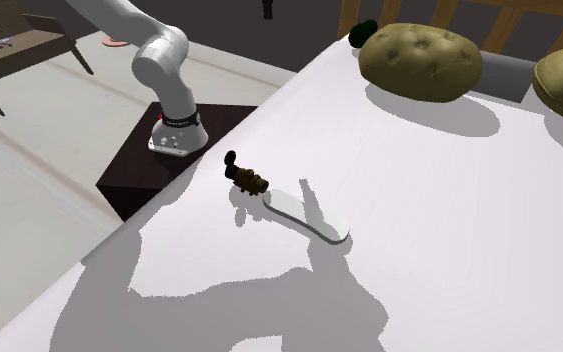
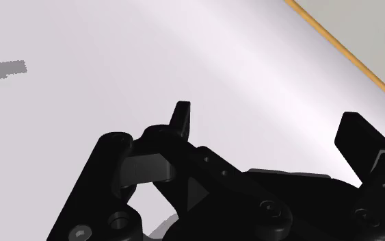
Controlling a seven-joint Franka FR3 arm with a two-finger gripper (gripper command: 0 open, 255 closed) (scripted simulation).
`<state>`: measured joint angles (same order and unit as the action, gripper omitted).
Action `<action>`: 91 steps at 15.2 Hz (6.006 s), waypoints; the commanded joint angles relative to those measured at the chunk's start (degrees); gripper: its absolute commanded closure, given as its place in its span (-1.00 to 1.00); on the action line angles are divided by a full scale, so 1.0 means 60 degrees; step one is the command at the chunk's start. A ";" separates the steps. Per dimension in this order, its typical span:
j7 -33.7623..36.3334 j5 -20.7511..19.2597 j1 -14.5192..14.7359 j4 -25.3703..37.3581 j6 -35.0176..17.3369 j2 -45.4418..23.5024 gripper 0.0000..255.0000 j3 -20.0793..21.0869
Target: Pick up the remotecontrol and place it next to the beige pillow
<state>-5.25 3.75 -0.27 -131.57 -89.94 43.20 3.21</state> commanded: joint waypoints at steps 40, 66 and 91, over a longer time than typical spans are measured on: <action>-0.3216 0.0202 -0.3355 0.3364 -0.5557 -0.9227 -1.00 -0.4417; -0.3573 0.0731 -0.3693 0.3468 -0.6411 -1.0282 1.00 -0.4367; -0.3159 0.0066 -0.3531 0.5084 -0.3687 -0.9065 1.00 -0.4584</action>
<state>-24.22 4.26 -21.44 -101.58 -112.77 -11.42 -24.25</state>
